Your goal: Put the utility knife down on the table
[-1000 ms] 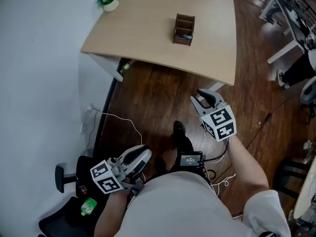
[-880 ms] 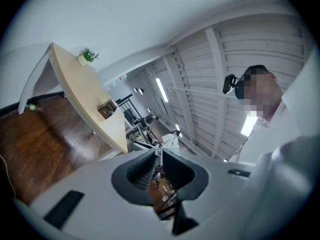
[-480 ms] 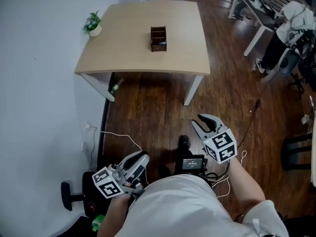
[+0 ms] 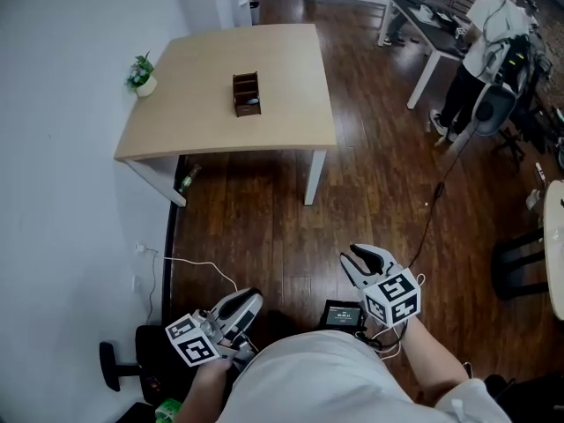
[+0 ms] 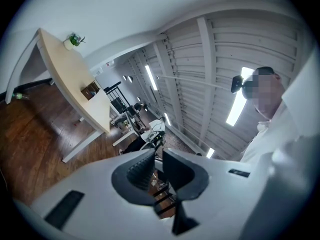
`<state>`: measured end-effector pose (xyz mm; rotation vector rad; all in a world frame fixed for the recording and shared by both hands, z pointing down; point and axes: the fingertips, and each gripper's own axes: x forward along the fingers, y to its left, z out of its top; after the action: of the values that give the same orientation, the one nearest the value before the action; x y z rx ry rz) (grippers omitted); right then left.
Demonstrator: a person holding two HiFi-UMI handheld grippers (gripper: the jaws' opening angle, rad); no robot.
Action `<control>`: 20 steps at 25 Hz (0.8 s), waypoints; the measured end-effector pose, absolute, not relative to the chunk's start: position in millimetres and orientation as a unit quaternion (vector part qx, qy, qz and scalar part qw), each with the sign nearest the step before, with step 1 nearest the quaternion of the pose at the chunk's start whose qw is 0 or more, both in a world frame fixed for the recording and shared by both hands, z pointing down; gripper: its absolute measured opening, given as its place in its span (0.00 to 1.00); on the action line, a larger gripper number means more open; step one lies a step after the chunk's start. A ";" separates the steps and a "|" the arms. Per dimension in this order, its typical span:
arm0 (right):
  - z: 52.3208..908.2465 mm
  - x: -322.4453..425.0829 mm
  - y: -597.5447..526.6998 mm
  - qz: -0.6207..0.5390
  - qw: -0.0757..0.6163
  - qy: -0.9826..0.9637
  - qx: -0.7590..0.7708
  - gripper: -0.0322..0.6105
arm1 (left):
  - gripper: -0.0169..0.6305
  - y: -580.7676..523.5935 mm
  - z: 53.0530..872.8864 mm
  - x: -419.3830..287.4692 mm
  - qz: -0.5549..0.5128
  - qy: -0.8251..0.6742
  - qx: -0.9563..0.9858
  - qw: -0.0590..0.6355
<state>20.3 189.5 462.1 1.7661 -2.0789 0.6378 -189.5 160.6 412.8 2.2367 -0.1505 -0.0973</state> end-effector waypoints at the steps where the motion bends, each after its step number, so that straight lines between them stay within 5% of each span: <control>1: 461.1 24.0 200.9 0.229 0.168 -0.733 0.619 0.22 | 0.09 169.1 412.4 -181.2 -0.039 -0.060 0.897 0.436; 13: 453.9 75.5 303.1 0.271 0.117 -0.744 0.599 0.21 | 0.09 267.9 405.4 -97.4 -0.037 -0.070 0.897 0.436; 15: 458.9 79.3 311.2 0.285 0.107 -0.739 0.601 0.10 | 0.09 276.3 408.0 -96.2 -0.033 -0.077 0.895 0.438; 20: 464.4 75.7 322.2 0.324 0.068 -0.730 0.598 0.05 | 0.09 282.7 411.9 -99.1 -0.023 -0.079 0.895 0.439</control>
<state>75.7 322.2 464.4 1.8005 -2.1989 0.9760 -99.1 282.7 411.9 2.2224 -0.1968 -0.0571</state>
